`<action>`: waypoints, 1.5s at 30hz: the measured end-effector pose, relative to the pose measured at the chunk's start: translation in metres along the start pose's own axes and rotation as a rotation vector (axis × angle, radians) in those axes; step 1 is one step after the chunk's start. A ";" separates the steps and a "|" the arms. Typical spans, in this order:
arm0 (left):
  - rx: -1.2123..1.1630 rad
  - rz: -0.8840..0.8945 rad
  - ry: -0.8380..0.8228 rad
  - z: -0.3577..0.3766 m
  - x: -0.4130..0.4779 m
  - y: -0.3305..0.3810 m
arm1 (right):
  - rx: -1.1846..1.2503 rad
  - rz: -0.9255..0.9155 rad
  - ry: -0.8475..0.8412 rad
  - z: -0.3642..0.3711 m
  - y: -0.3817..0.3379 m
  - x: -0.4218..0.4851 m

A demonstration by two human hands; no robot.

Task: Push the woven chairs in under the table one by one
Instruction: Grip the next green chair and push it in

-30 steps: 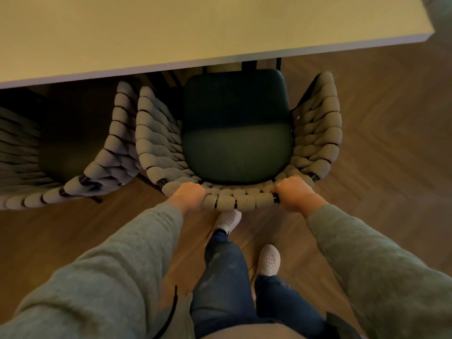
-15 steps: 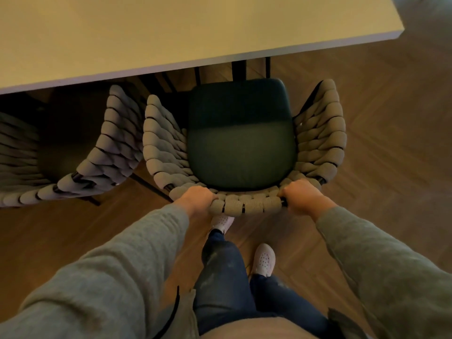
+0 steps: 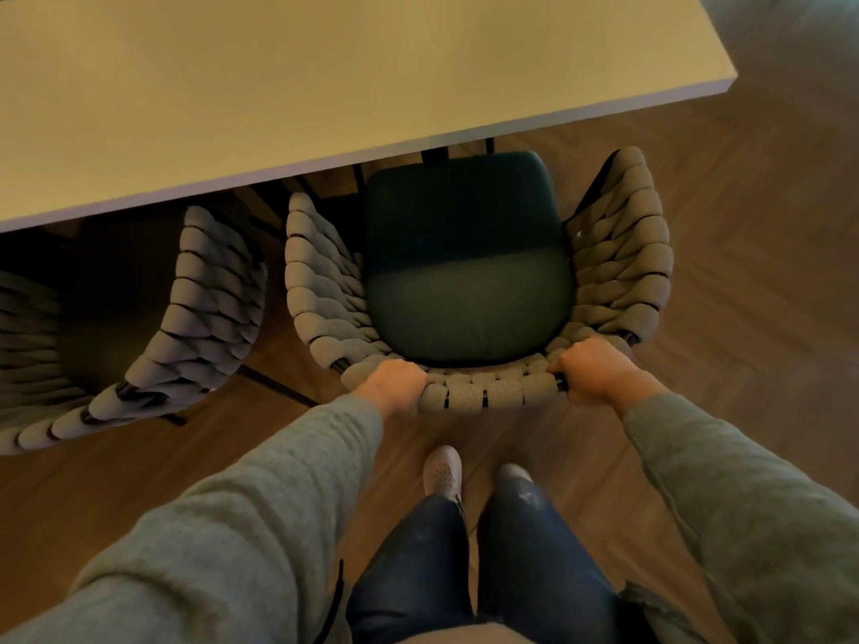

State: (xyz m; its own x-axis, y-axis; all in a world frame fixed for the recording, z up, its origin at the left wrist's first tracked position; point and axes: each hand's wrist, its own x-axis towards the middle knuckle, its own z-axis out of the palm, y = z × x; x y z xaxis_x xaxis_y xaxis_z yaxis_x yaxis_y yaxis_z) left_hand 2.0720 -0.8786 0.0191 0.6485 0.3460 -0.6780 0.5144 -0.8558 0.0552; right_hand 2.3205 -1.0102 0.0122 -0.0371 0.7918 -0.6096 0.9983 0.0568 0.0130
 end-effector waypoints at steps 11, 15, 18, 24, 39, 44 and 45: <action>-0.016 -0.031 -0.010 -0.049 0.053 0.023 | -0.050 0.016 -0.046 -0.013 0.077 0.022; -0.024 -0.042 -0.011 -0.063 0.065 0.025 | -0.043 -0.002 -0.047 -0.016 0.096 0.031; -0.016 -0.052 -0.007 -0.071 0.072 0.023 | -0.049 -0.013 -0.045 -0.019 0.104 0.037; -0.006 -0.042 -0.021 -0.073 0.079 0.023 | -0.024 -0.035 -0.003 -0.017 0.112 0.038; -0.062 -0.040 -0.005 -0.063 0.074 0.041 | -0.052 0.007 -0.051 -0.012 0.107 0.015; -0.052 -0.024 0.051 -0.073 0.080 0.042 | -0.059 -0.011 -0.061 -0.022 0.120 0.016; -0.052 -0.027 0.058 -0.075 0.081 0.042 | -0.064 -0.012 -0.063 -0.025 0.123 0.018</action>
State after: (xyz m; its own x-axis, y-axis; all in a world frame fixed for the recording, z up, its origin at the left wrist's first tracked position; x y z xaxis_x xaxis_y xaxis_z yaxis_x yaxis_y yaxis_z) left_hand 2.1886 -0.8573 0.0214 0.6642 0.3920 -0.6366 0.5599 -0.8251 0.0761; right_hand 2.4413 -0.9741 0.0224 -0.0440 0.7508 -0.6590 0.9928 0.1067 0.0552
